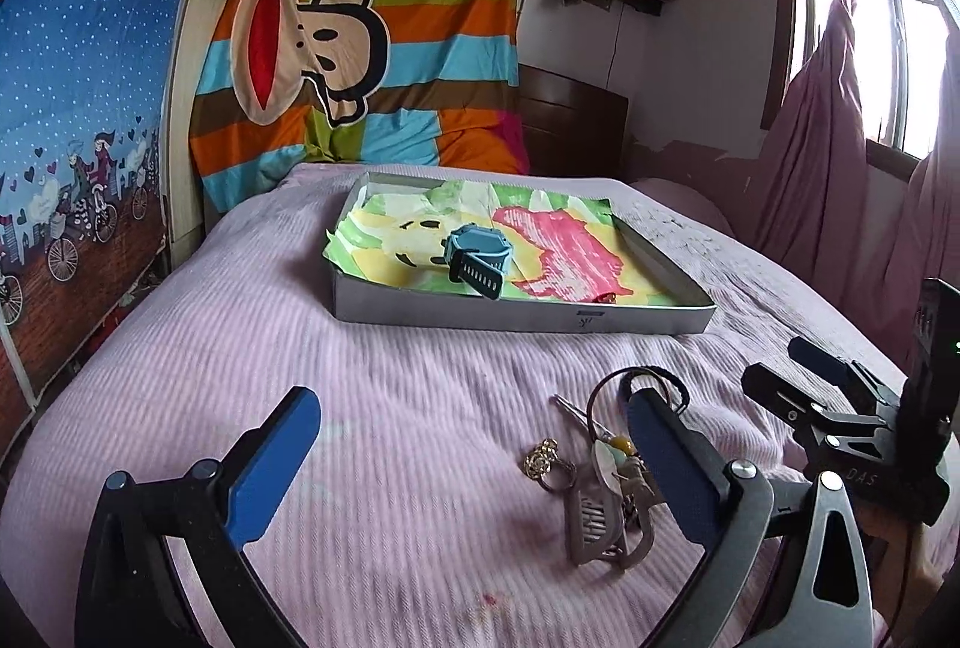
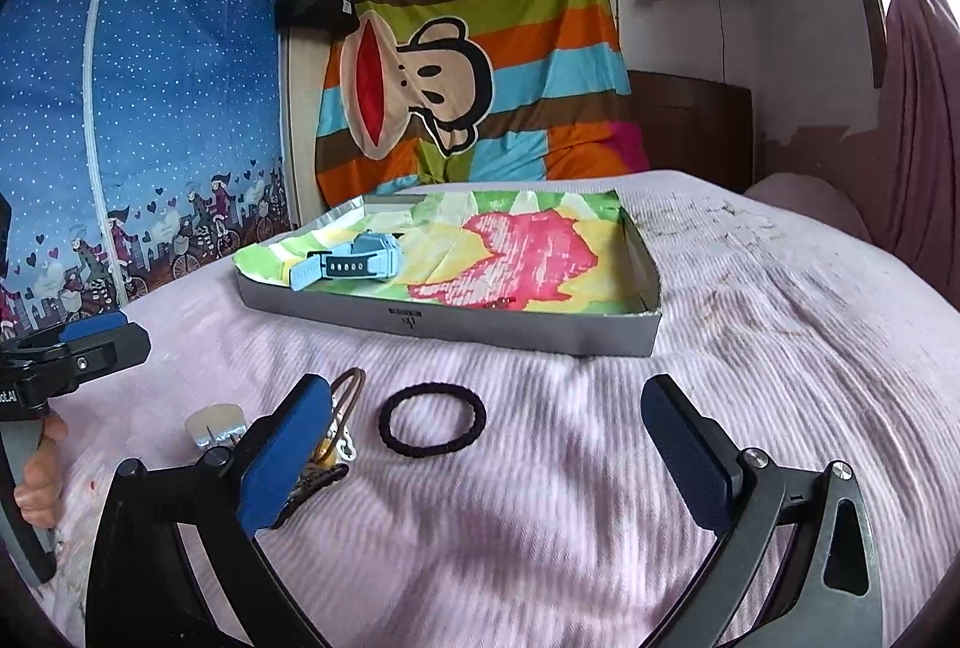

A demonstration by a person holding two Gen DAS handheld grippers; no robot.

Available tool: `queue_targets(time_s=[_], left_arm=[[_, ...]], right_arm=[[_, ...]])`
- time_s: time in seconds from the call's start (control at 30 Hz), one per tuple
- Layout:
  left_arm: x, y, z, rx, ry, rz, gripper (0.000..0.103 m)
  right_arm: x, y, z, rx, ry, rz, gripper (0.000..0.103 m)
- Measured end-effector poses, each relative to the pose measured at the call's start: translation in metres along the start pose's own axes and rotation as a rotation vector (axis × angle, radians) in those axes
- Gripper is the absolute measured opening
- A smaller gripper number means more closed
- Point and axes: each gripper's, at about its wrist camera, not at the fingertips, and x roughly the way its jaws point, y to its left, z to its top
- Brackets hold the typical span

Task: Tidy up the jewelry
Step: 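Grasp the black hair tie with the right gripper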

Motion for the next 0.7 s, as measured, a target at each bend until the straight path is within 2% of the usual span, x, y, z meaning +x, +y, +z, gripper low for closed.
queue_targets(time_s=[0.13,0.2,0.27,0.3,0.4,0.57,0.63,0.7], left_arm=[[0.012,0.003,-0.004,-0.010,0.086,-0.043,0.103],[0.018,0.003,-0.008,-0.016,0.120,-0.063,0.103],[0.023,0.002,-0.009,-0.021,0.148,-0.086,0.100],[0.025,0.002,-0.010,-0.023,0.160,-0.101,0.099],[0.027,0.000,-0.011,-0.030,0.192,-0.159,0.089],[0.034,-0.006,-0.012,-0.028,0.252,-0.228,0.064],[0.038,-0.010,-0.013,-0.025,0.271,-0.242,0.058],[0.040,-0.012,-0.014,-0.023,0.283,-0.263,0.048]], right_arm=[[0.015,-0.003,-0.009,0.032,0.061,0.023,0.098],[0.021,-0.002,-0.013,0.027,0.086,0.028,0.093],[0.027,0.001,-0.015,0.022,0.111,0.033,0.082],[0.030,0.002,-0.016,0.019,0.124,0.037,0.080],[0.038,0.005,-0.019,0.016,0.156,0.052,0.072],[0.052,0.004,-0.021,0.050,0.212,0.065,0.055],[0.057,0.002,-0.021,0.075,0.225,0.072,0.052],[0.060,0.000,-0.022,0.097,0.236,0.077,0.049]])
